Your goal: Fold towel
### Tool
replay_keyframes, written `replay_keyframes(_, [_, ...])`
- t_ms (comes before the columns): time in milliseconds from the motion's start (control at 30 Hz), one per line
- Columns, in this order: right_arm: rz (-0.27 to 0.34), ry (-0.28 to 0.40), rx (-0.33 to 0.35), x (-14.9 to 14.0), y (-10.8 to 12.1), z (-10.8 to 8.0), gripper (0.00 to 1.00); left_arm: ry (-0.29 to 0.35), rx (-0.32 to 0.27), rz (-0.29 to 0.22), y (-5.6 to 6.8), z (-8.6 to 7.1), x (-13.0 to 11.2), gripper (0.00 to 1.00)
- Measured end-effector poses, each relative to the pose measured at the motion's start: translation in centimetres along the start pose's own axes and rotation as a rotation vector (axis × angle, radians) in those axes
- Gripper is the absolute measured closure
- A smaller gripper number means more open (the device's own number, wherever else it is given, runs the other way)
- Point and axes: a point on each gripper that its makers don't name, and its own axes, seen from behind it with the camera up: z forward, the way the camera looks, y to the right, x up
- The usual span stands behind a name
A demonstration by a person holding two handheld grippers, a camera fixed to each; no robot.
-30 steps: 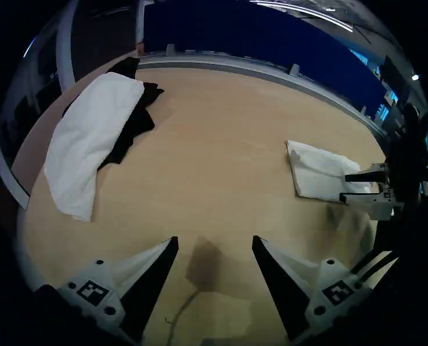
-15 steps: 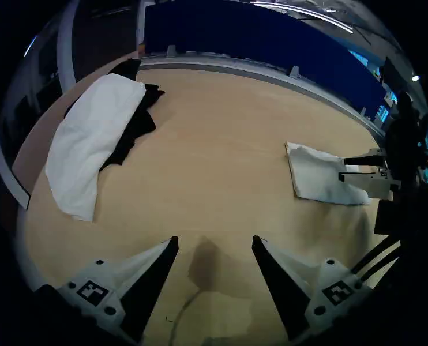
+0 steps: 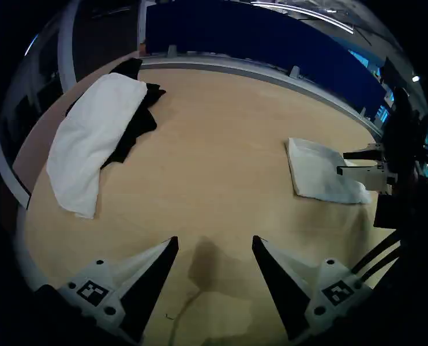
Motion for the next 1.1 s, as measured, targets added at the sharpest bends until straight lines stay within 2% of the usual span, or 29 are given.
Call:
replay_keyframes(500, [0.015,0.014,0.012,0.4,-0.5,-0.3,0.0,0.001,-0.003,0.002,0.2,0.1,0.0,0.05])
replay_keyframes(767, [0.033,-0.004,0.023,-1.1,-1.9,-0.5,0.0,0.0,-0.005,0.004,0.3,0.4,0.0,0.05])
replay_keyframes(967, [0.069,-0.008,0.035,-2.3,-3.0,-0.9,0.0,-0.001,-0.008,0.009,0.5,0.6,0.0,0.05])
replay_keyframes(1100, [0.083,-0.018,0.03,-3.0,-3.0,-1.0,0.0,-0.002,-0.012,0.013,0.7,0.7,0.1,0.05])
